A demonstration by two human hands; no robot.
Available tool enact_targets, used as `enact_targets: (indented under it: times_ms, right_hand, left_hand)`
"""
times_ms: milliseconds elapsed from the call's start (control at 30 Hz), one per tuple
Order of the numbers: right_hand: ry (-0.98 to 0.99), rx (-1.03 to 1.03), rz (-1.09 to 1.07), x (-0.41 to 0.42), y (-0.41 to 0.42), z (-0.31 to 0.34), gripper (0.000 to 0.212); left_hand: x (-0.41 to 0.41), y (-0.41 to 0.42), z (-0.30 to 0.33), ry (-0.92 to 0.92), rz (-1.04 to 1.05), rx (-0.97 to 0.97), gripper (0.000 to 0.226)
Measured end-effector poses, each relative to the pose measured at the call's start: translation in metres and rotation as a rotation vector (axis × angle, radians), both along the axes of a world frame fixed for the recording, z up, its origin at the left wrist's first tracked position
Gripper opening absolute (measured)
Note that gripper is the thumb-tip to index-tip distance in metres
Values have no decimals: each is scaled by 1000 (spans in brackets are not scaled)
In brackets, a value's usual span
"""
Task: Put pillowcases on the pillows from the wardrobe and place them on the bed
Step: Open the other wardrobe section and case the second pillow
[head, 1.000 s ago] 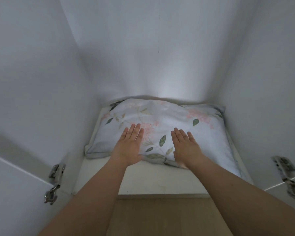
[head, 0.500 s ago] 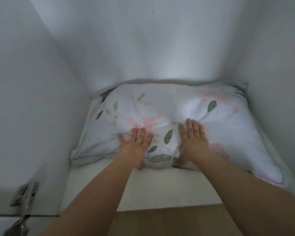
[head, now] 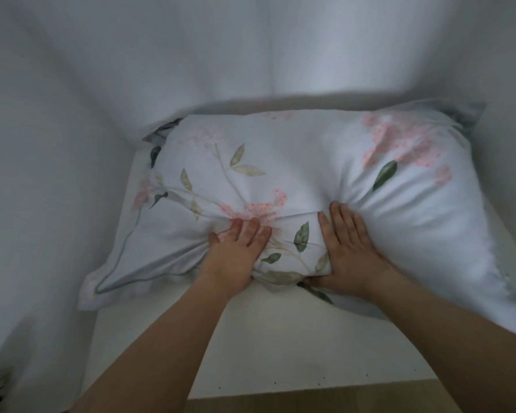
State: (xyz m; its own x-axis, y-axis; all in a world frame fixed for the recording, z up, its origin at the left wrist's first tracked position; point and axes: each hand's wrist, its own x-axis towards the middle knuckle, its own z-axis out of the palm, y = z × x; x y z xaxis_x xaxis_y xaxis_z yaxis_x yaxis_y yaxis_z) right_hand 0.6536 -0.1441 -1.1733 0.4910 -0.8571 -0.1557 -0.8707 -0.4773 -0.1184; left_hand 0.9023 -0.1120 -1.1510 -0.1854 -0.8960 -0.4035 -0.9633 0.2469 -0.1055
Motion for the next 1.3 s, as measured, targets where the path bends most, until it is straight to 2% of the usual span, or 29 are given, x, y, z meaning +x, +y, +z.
enact_targets:
  times_ms: [133, 333, 500, 600, 700, 800, 900, 1000, 1100, 1233, 1267, 1300]
  right_hand:
    - [-6, -32, 22, -1, -1, -4, 122]
    - [92, 8, -6, 6, 7, 2, 109]
    - [242, 75, -3, 4, 50, 36, 78]
    - [338, 141, 77, -14, 81, 81, 63]
    - [325, 108, 130, -11, 94, 150, 36]
    - [302, 76, 110, 5, 87, 256, 27]
    - [258, 29, 102, 19, 77, 382, 28]
    - [215, 168, 83, 18, 75, 512, 28]
    - [135, 366, 15, 4, 80, 649, 37]
    - [73, 324, 28, -19, 117, 800, 29]
    - [29, 339, 10, -23, 131, 825, 33]
    - [-12, 360, 2, -26, 144, 846, 46]
  left_hand:
    - [0, -3, -3, 30, 14, -12, 71]
    - [-6, 3, 0, -1, 33, -33, 64]
    - [-32, 49, 37, -88, -49, 24, 56]
    - [-60, 108, 69, -22, 23, 135, 36]
    - [-65, 130, 118, 33, 105, 190, 33]
    - [-38, 117, 216, 144, 204, 37, 33]
    - [-20, 108, 347, 157, 246, -126, 30]
    - [-21, 117, 474, 211, 345, -236, 24]
    - [-34, 133, 595, 304, 404, -298, 26]
    - [-57, 160, 750, 424, 453, -337, 21]
    - [-64, 169, 781, 435, 461, -325, 20]
    - [-72, 178, 808, 441, 465, -316, 20]
